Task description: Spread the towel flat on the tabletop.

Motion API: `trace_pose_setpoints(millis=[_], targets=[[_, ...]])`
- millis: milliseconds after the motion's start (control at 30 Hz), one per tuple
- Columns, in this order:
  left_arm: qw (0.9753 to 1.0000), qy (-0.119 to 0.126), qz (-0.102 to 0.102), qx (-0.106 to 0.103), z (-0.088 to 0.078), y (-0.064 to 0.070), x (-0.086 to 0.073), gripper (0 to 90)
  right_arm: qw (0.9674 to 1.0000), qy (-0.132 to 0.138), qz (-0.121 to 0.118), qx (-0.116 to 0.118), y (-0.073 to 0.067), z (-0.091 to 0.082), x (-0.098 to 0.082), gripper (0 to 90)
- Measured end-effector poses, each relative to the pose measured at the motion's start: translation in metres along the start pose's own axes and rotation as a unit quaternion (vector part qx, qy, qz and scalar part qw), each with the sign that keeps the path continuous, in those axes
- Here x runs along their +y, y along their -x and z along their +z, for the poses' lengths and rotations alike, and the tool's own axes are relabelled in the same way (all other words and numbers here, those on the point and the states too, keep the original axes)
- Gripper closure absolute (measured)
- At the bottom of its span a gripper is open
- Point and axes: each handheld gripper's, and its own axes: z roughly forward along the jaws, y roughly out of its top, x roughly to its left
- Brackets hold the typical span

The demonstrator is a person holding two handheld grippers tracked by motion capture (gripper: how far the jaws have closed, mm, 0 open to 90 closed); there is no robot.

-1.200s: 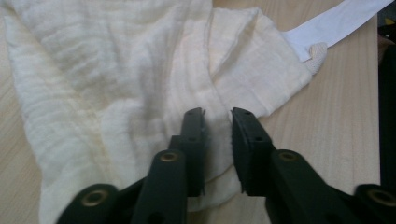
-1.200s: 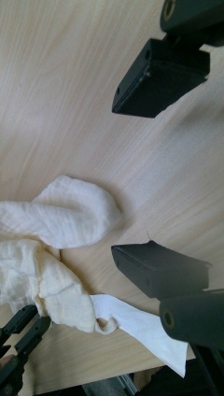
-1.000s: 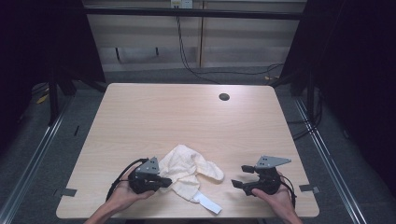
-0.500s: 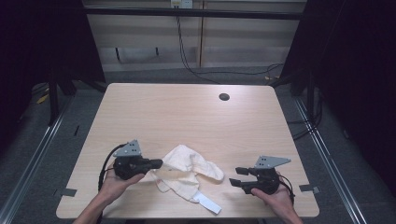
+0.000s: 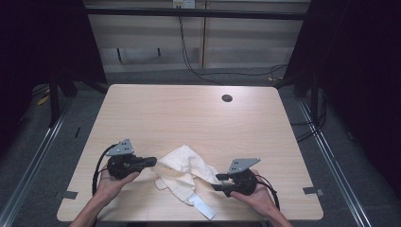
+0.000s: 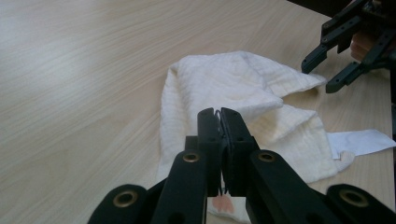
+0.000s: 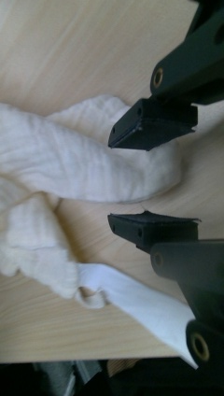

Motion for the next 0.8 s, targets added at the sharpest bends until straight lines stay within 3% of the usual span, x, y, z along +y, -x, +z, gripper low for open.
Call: trace_pose_setpoints(millis=[200, 333, 500, 600, 800], targets=[[0.9999, 0.002, -0.010, 0.005, -0.001, -0.003, -0.005, 87.8, 0.9995, -0.022, -0.022, -0.005, -0.001, 0.003, -0.007, 53.7], [0.9998, 0.008, -0.019, 0.009, -0.003, -0.007, -0.006, 87.8, 0.9987, -0.014, -0.047, -0.015, -0.005, 0.006, -0.009, 56.8], [0.9996, 0.010, -0.024, 0.008, -0.005, -0.011, -0.008, 87.8, 0.9987, -0.013, -0.042, -0.028, -0.003, 0.005, -0.009, 70.3], [0.9994, 0.016, -0.029, 0.003, -0.006, -0.012, -0.008, 87.8, 0.9982, -0.025, -0.036, -0.041, -0.001, 0.001, -0.006, 84.5], [0.9996, 0.012, -0.022, -0.010, -0.001, -0.007, -0.005, 87.9, 0.9996, 0.014, -0.006, -0.024, 0.004, -0.013, 0.003, 87.2]])
